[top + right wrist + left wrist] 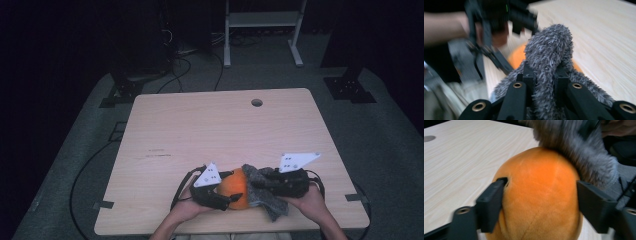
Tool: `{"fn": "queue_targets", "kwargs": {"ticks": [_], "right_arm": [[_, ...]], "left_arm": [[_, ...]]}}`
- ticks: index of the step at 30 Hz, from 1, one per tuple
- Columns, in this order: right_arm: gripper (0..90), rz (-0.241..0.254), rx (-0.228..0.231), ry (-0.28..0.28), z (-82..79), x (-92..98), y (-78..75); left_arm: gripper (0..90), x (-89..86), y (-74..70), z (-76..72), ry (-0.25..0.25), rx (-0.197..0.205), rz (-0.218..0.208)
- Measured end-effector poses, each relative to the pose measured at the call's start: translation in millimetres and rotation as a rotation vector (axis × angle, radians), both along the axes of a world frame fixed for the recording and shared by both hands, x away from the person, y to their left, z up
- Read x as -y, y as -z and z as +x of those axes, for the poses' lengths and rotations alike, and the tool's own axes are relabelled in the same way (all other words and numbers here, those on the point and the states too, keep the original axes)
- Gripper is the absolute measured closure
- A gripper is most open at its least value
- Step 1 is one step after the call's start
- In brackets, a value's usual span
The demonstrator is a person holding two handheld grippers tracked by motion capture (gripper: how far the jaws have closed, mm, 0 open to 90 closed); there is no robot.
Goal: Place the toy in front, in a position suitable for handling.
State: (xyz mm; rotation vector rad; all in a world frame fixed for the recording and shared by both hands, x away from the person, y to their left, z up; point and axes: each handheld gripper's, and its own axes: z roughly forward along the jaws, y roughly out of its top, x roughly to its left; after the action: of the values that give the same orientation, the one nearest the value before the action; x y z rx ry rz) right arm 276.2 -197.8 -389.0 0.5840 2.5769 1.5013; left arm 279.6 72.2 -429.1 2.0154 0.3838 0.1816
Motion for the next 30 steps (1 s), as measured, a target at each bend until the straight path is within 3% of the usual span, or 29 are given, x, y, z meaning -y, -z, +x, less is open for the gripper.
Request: {"fn": "queue_targets", "kwargs": {"ticks": [1, 3, 4, 6, 8, 10, 14, 18, 21, 22, 25, 27, 28, 29, 30], "right_arm": [[76.3, -0.027, 0.002, -0.005, 0.2, -2.6, 3.1], [76.3, -0.03, -0.023, -0.011, 3.3, -1.5, 8.1], [76.2, -0.018, -0.04, -0.012, 5.7, 1.0, 9.0], [76.1, 0.015, -0.05, -0.005, 6.0, 2.8, 5.6], [76.0, -0.006, -0.006, -0.018, 0.1, -4.1, 1.1], [76.1, -0.037, 0.02, -0.014, -2.2, -8.5, 0.4], [76.2, -0.056, 0.01, 0.034, 4.7, 1.9, 4.4], [76.0, -0.062, -0.003, 0.056, 6.1, 5.5, 5.4], [75.9, 0.021, -0.002, -0.021, -0.1, 0.9, -2.4], [75.9, 0.014, 0.002, -0.02, -0.6, 0.0, -3.2], [75.9, -0.105, 0.009, 0.055, 8.7, 6.7, 11.1], [76.0, -0.114, -0.033, 0.095, 16.8, 17.6, 19.1], [75.8, -0.131, -0.032, 0.124, 19.0, 23.6, 19.3], [75.5, -0.122, -0.026, 0.142, 18.9, 27.3, 17.6], [75.5, -0.084, -0.034, 0.147, 18.6, 30.6, 14.9]], "left_arm": [[17.1, -1.4, -0.2, 1.6, 0.013, -0.018, -0.006], [10.6, -5.9, 1.5, 7.4, 0.062, -0.087, -0.054], [10.8, -6.8, 2.7, 7.9, 0.045, -0.072, -0.05], [21.5, -4.4, 4.6, 5.5, 0.016, -0.018, -0.013], [31.1, -2.3, 2.0, 1.3, -0.019, 0.041, 0.0], [35.9, -3.8, -2.8, -0.3, -0.034, 0.063, -0.015], [37.9, -6.3, -6.4, 0.7, -0.031, 0.05, -0.04], [36.7, -3.9, -4.1, -0.3, -0.038, 0.06, -0.027], [38.8, -9.7, -2.8, 3.0, -0.046, 0.052, -0.029], [39.2, -13.1, -2.3, 5.1, -0.046, 0.044, -0.025], [38.8, -24.1, 0.2, 11.5, -0.051, -0.002, -0.024], [38.6, -25.7, 0.8, 12.0, -0.057, -0.003, -0.026], [38.6, -24.9, 0.9, 11.1, -0.055, 0.001, -0.028], [38.6, -23.9, 1.0, 10.2, -0.05, 0.007, -0.027], [38.5, -23.0, 1.1, 9.7, -0.044, 0.009, -0.026]]}}
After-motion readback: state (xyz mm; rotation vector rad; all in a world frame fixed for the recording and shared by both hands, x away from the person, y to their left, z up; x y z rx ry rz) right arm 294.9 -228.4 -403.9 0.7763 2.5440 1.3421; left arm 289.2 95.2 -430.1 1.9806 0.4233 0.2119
